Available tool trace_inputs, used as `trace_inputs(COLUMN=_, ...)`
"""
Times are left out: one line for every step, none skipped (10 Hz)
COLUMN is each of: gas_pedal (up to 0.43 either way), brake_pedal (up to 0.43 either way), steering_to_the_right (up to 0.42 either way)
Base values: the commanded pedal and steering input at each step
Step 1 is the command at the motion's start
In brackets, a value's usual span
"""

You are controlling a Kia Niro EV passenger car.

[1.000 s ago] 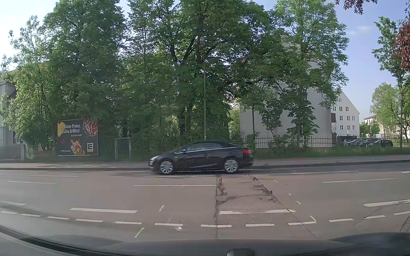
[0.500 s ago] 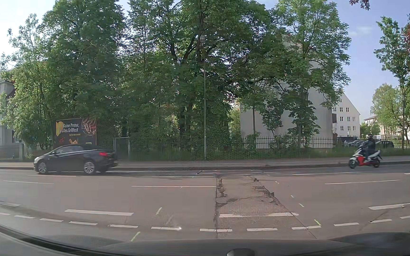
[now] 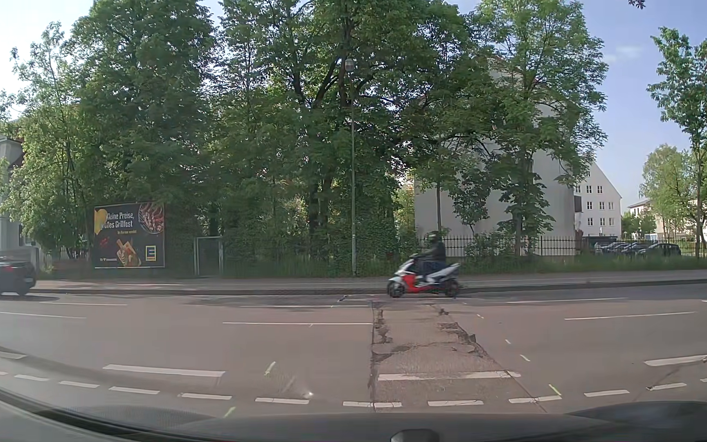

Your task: Follow the waypoints while adhering to traffic rules and regulations

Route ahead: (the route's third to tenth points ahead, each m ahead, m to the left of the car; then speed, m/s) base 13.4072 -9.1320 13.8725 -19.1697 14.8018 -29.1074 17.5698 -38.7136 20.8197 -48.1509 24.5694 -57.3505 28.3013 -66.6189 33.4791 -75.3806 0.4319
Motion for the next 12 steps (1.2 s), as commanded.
trace_inputs(gas_pedal=0.0, brake_pedal=0.085, steering_to_the_right=0.001)
trace_inputs(gas_pedal=0.0, brake_pedal=0.085, steering_to_the_right=0.002)
trace_inputs(gas_pedal=0.0, brake_pedal=0.091, steering_to_the_right=0.002)
trace_inputs(gas_pedal=0.0, brake_pedal=0.091, steering_to_the_right=0.002)
trace_inputs(gas_pedal=0.0, brake_pedal=0.085, steering_to_the_right=0.002)
trace_inputs(gas_pedal=0.0, brake_pedal=0.085, steering_to_the_right=0.003)
trace_inputs(gas_pedal=0.0, brake_pedal=0.079, steering_to_the_right=0.003)
trace_inputs(gas_pedal=0.0, brake_pedal=0.079, steering_to_the_right=0.002)
trace_inputs(gas_pedal=0.0, brake_pedal=0.061, steering_to_the_right=0.003)
trace_inputs(gas_pedal=0.0, brake_pedal=0.03, steering_to_the_right=0.002)
trace_inputs(gas_pedal=0.0, brake_pedal=0.0, steering_to_the_right=0.002)
trace_inputs(gas_pedal=0.0, brake_pedal=0.0, steering_to_the_right=0.002)
